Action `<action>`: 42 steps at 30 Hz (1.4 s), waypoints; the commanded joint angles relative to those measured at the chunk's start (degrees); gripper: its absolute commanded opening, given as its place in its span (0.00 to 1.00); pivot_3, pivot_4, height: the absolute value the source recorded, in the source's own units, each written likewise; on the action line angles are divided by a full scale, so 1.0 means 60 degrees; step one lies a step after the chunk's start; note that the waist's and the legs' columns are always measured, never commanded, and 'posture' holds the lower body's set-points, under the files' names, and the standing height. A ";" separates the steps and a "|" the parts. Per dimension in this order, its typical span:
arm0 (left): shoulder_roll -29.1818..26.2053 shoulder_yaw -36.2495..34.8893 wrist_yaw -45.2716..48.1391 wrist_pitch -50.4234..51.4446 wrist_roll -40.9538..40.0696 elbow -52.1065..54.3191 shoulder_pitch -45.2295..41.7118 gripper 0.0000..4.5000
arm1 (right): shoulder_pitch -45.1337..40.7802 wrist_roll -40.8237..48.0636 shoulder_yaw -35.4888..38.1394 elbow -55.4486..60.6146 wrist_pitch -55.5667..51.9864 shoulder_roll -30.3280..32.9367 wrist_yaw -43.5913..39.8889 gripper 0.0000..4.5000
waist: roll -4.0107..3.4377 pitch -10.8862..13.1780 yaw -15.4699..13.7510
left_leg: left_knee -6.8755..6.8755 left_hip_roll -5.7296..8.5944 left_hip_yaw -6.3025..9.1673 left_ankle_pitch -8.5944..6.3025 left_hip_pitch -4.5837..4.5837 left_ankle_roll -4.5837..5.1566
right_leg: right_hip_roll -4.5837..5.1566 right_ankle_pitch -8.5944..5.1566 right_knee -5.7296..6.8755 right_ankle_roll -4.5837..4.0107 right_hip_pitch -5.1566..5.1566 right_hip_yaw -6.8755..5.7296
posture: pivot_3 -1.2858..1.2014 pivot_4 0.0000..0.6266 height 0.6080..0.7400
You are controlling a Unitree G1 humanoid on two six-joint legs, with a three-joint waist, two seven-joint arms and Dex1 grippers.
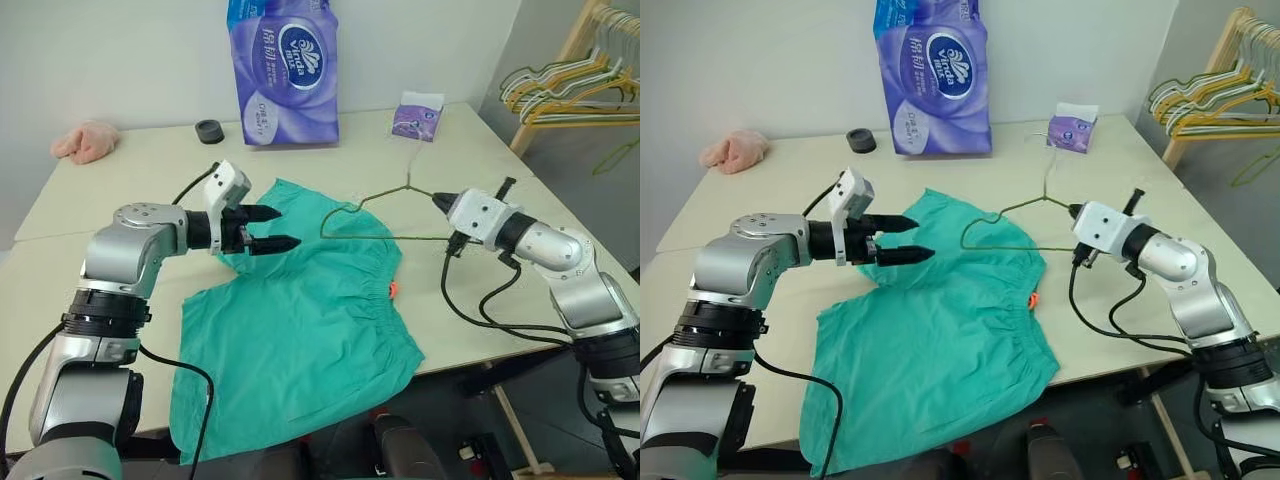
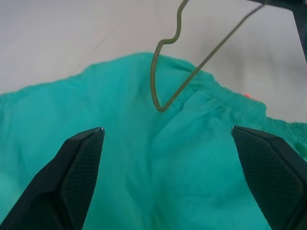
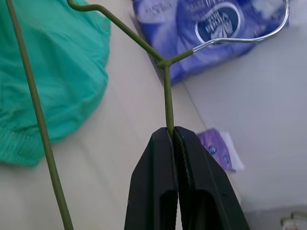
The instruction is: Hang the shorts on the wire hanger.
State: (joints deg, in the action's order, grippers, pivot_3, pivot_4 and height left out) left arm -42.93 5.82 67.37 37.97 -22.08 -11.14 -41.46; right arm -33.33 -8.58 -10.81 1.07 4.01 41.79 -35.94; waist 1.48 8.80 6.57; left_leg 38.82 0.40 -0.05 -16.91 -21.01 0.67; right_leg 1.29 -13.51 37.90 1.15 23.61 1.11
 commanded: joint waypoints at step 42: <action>-0.0461 0.0811 0.0715 -0.1582 0.1299 0.1272 0.1154 0.00 | 0.0789 0.2948 0.1646 0.3130 -0.4052 0.0231 -0.2528 0.86 | -0.0001 0.0002 -0.0076 | 0.0010 0.0001 0.0004 -0.0001 -0.0001 -0.0001 | 0.0018 0.0000 0.0007 -0.0004 -0.0001 -0.0006 | 0.44 0.20 1.00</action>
State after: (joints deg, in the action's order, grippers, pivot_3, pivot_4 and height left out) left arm -44.53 11.46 72.10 31.69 -15.82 -4.84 -34.02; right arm -29.05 3.43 -4.00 16.03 -11.78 41.62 -48.37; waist 1.48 8.81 6.11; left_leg 38.88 0.40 -0.02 -16.91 -21.02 0.66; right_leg 1.41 -13.51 37.95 1.12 23.59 1.07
